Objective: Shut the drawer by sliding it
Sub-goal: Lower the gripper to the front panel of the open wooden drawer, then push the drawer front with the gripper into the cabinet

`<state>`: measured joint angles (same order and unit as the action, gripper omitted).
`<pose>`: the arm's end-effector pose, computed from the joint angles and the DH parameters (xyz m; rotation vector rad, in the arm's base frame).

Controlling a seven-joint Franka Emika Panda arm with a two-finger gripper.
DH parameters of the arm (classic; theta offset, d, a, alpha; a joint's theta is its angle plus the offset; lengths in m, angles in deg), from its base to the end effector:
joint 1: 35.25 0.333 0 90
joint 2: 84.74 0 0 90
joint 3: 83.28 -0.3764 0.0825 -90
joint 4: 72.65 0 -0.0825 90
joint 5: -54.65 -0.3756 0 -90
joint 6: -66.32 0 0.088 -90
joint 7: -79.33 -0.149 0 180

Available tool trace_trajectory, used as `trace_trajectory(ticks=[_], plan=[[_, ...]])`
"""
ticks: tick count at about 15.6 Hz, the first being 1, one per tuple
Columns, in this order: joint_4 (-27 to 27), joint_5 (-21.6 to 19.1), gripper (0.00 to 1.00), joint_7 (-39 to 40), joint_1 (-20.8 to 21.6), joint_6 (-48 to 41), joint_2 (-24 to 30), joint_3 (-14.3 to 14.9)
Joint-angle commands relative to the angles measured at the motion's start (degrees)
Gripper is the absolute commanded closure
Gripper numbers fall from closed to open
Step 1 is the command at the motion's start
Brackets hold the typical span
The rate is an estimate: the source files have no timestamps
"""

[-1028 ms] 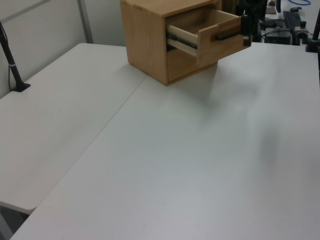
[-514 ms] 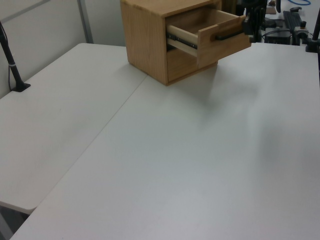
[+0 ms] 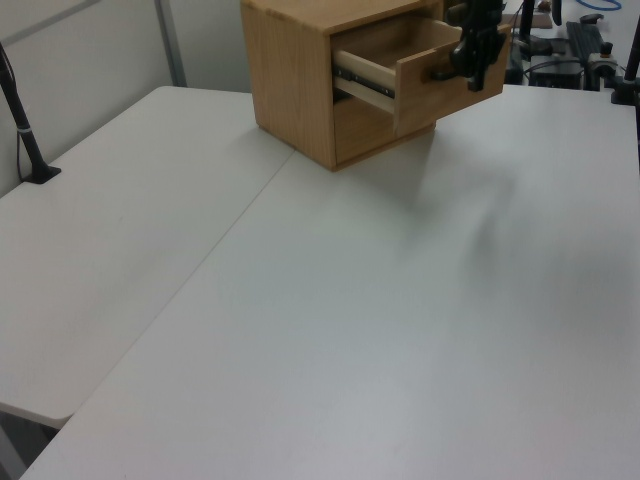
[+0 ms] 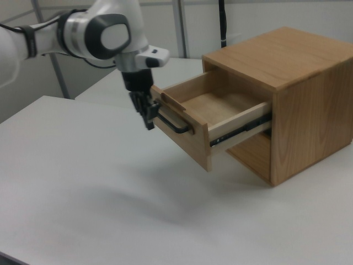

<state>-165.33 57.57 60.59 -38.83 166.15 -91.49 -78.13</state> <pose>0.5916 -0.0947 0.5691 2.9968 -0.7179 0.0196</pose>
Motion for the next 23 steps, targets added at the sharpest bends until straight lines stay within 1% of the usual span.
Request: trace_trajectory(ticks=[1,5,8,11,13,16,20,23], plan=[[3.9,-0.9,0.89,-1.9,0.4,5.1,-3.5,2.1],[4.4,-0.9,0.89,-4.4,0.4,13.4,-6.2,4.1],[7.8,-1.0,0.89,-4.9,-0.2,17.8,-9.8,4.8],[10.9,-0.9,0.89,-5.4,-1.0,23.3,-13.7,4.9],[11.6,-0.9,0.89,-5.5,-1.3,28.6,-15.6,5.0],[11.9,-0.8,0.89,-5.5,-1.3,34.4,-17.5,6.0],[14.6,-0.8,0.88,-5.3,-1.8,40.7,-20.5,6.2],[14.6,-0.7,0.88,-5.4,-2.0,46.7,-21.5,6.2]])
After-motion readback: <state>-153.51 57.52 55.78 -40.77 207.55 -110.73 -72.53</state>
